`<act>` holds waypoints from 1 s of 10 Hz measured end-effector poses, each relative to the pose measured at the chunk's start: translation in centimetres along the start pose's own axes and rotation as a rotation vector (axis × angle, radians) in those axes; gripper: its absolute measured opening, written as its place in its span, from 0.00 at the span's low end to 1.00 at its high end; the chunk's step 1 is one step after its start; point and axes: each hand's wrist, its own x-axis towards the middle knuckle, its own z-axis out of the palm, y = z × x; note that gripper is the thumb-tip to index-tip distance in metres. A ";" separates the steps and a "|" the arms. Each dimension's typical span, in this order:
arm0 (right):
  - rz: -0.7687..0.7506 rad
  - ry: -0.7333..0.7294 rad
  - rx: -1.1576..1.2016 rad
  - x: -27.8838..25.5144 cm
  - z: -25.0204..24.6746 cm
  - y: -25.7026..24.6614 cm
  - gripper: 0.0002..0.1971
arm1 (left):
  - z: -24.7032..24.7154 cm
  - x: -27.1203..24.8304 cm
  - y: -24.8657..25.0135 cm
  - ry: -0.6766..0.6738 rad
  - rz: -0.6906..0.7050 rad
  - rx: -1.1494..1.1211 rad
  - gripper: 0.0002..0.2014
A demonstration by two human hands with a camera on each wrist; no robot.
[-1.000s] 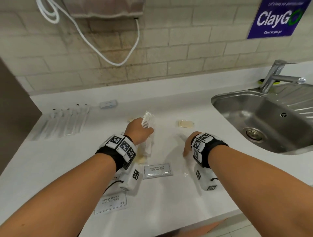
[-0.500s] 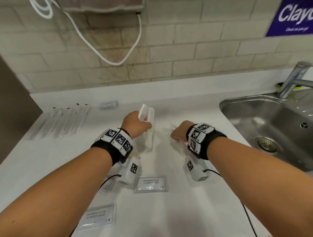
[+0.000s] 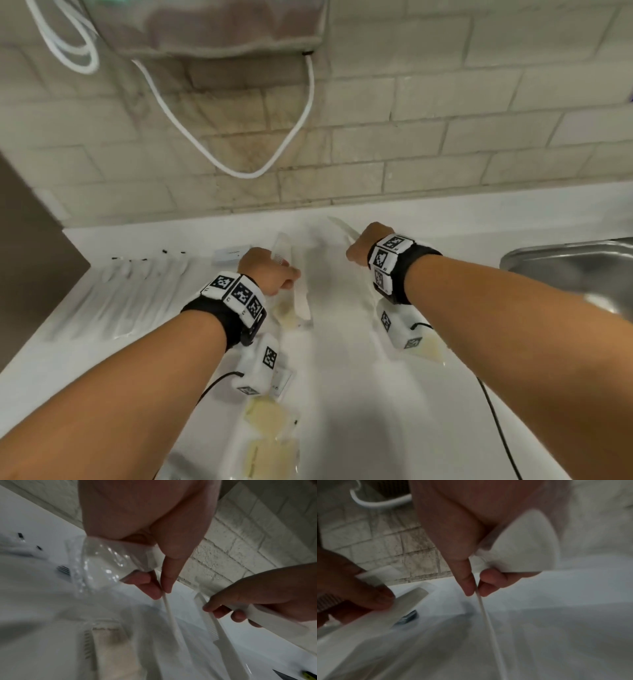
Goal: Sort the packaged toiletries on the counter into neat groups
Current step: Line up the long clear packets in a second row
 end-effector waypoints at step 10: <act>-0.002 -0.167 -0.089 7.6 4.5 0.5 0.17 | 1.6 8.6 0.2 -0.024 -0.151 -0.140 0.11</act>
